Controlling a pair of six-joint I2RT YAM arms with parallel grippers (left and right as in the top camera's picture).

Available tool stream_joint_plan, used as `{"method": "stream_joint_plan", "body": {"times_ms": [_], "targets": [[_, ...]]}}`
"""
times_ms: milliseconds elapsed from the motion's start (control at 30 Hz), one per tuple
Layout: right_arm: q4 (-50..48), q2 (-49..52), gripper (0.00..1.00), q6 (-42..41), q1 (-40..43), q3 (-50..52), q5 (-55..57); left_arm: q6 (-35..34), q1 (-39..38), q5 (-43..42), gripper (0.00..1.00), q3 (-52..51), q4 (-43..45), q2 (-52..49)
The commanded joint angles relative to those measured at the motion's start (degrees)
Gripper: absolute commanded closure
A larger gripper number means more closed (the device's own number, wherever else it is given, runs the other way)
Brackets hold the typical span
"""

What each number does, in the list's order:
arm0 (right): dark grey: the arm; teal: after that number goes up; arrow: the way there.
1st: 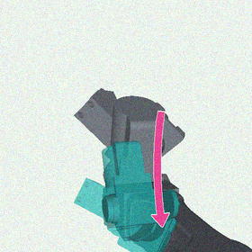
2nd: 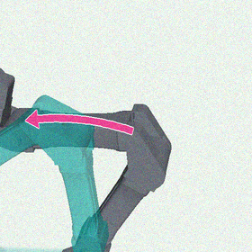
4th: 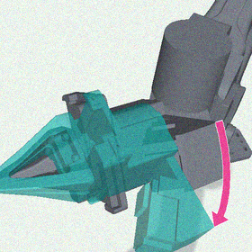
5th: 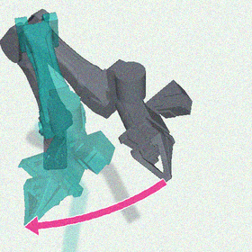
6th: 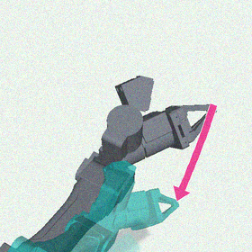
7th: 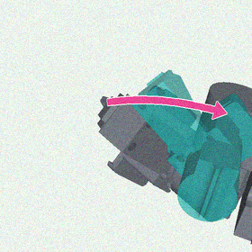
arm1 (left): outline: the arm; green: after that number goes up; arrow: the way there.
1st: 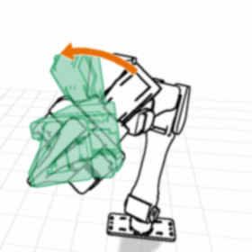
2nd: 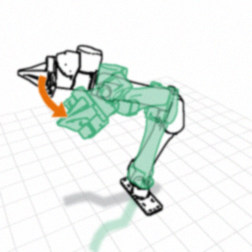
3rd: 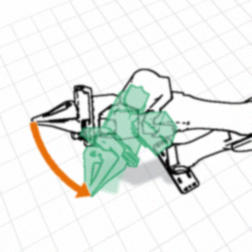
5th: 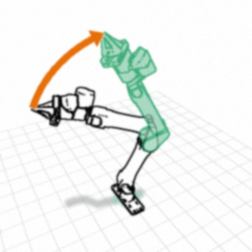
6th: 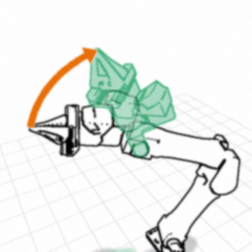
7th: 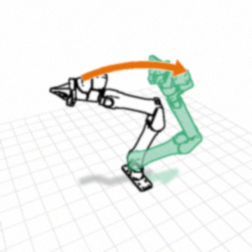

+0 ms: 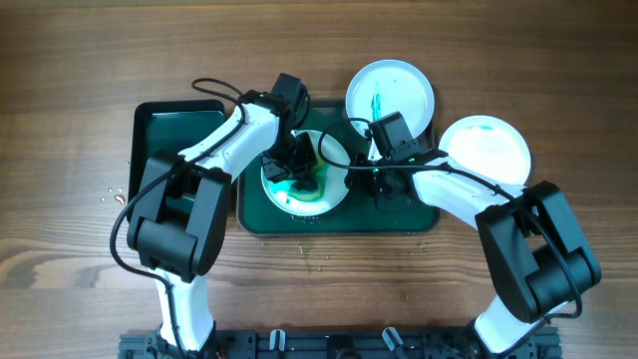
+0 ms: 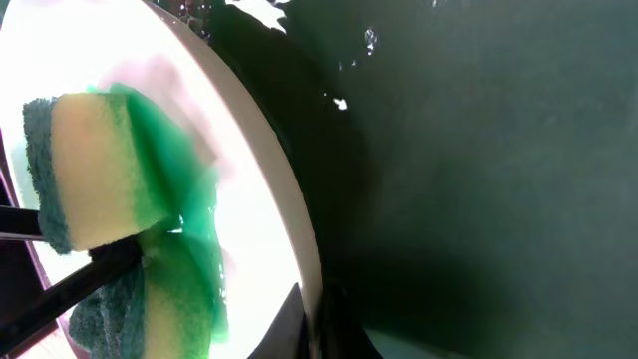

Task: Clean dirty plates on tray and stack at the side
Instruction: 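Scrub the plate's green smear with the sponge in the left gripper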

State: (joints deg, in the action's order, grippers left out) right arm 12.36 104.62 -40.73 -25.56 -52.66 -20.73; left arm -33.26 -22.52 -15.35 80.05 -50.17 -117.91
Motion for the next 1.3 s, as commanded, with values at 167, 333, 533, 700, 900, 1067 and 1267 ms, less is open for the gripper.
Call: {"method": "stream_joint_plan", "body": {"times_ms": [167, 333, 533, 700, 900, 1067, 1267], "targets": [[0.8, 0.8, 0.96, 0.3, 0.6, -0.3, 1.2, 15.1, 0.5, -21.2, 0.96, -2.1, 7.3, -3.5], [0.8, 0.8, 0.96, 0.2, 0.6, -0.3, 1.2, 14.3, 1.1, -17.4, 0.96, -2.1, 10.8, -3.5], [0.7, 0.8, 0.96, 0.2, 0.6, -0.3, 1.2, 3.4, 2.3, 6.8, 0.96, -2.0, 10.7, -3.5], [0.7, 0.8, 0.96, 0.3, 0.6, -0.3, 1.2, -1.9, 2.3, 22.6, 0.96, -2.0, 5.3, -3.5], [0.5, 0.8, 0.96, 0.3, 0.6, -0.3, 1.4, -4.4, 2.3, 25.2, 0.96, -2.0, -0.6, -3.5], [0.5, 0.8, 0.96, 0.3, 0.6, -0.3, 1.4, -5.4, 2.3, 25.7, 0.96, -2.0, -3.6, -3.5], [0.6, 0.8, 0.96, 0.3, 0.6, -0.3, 1.3, -2.1, 2.3, 14.0, 0.96, -1.9, -1.9, -3.5]]}}
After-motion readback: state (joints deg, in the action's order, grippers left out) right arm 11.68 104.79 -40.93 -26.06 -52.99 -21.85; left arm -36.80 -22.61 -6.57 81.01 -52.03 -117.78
